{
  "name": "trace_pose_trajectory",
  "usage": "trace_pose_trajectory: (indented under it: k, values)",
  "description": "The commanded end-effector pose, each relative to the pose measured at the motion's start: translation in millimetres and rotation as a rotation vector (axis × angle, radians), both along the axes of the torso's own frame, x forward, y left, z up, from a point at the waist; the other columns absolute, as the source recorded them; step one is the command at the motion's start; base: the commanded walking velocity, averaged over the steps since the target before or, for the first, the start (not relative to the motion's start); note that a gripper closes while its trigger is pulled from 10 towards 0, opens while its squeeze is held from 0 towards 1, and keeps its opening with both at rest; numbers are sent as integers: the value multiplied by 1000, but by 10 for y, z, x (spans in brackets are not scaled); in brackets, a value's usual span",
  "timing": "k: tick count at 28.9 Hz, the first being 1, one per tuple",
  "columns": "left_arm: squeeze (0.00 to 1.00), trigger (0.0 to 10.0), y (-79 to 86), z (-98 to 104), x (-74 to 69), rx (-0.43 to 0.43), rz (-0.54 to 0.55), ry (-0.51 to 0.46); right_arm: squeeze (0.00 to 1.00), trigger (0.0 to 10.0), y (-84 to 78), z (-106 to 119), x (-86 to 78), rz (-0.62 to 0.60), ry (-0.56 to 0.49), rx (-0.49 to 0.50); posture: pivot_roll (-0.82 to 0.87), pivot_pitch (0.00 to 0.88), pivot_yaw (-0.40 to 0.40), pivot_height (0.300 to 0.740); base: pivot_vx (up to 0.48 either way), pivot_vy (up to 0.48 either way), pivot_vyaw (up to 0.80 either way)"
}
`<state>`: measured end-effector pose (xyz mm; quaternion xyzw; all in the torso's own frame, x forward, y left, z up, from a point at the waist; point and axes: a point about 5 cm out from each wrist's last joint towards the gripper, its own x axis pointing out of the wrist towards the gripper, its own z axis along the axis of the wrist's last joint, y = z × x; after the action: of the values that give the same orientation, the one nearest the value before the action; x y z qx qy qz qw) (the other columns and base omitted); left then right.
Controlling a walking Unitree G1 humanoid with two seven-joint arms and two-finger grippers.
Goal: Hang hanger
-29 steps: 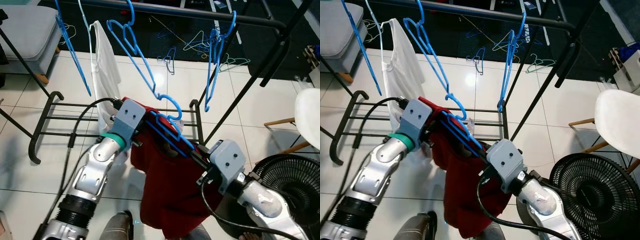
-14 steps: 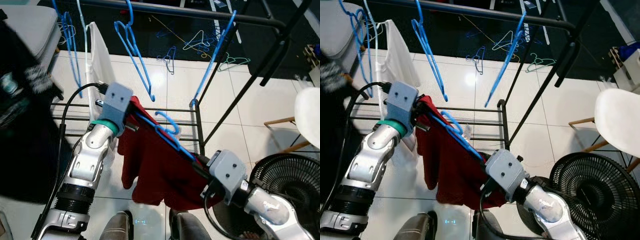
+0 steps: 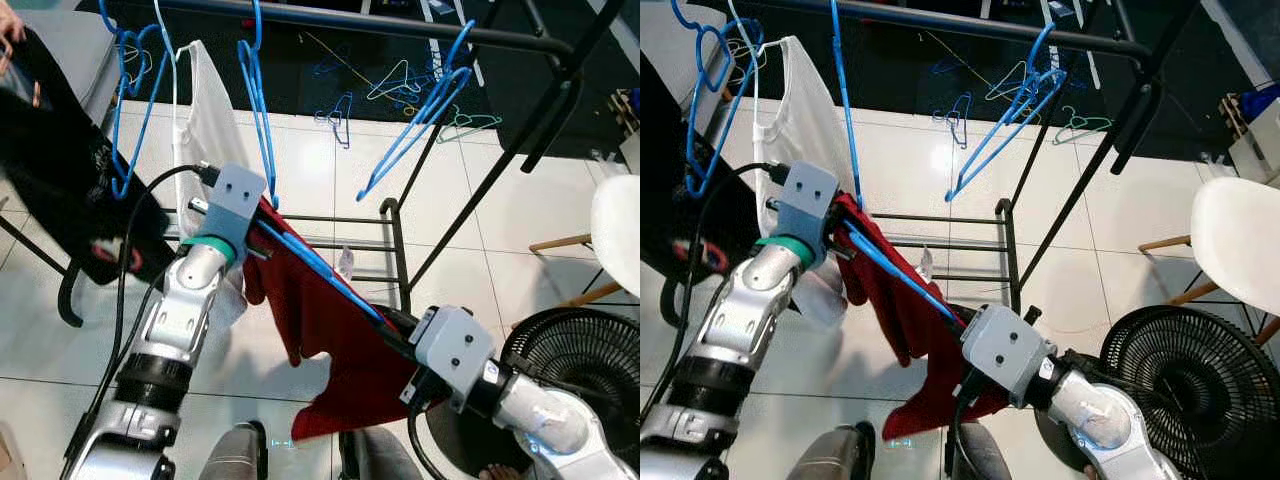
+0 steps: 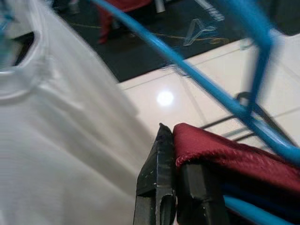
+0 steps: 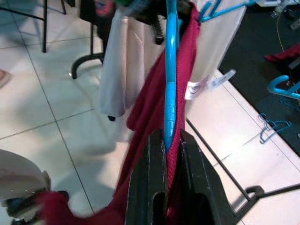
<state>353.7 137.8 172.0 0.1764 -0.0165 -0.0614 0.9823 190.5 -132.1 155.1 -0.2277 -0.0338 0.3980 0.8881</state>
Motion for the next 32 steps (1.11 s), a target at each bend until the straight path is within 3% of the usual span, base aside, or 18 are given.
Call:
trace_pose_trajectory:
  k: [1,12,26,30,32]
  values:
    - [0,0,218,40,42,7,127,-30,0,10000,-38,-83,-109,12,31,-37,-154,163,31,733,0,0,0]
    - [0,0,362,149,78,2,176,-82,0,10000,-158,-277,-213,-34,82,-91,-155,165,38,733,0,0,0]
    - [0,0,441,219,156,-26,213,-103,0,10000,-228,-317,-299,13,80,-163,-159,162,41,733,0,0,0]
    - [0,0,457,187,176,-109,197,-54,0,10000,-278,-48,-165,-68,-151,-120,-155,159,43,733,0,0,0]
    - [0,0,445,152,181,-148,191,-26,0,10000,-254,6,-142,-66,-186,-102,-156,158,44,733,0,0,0]
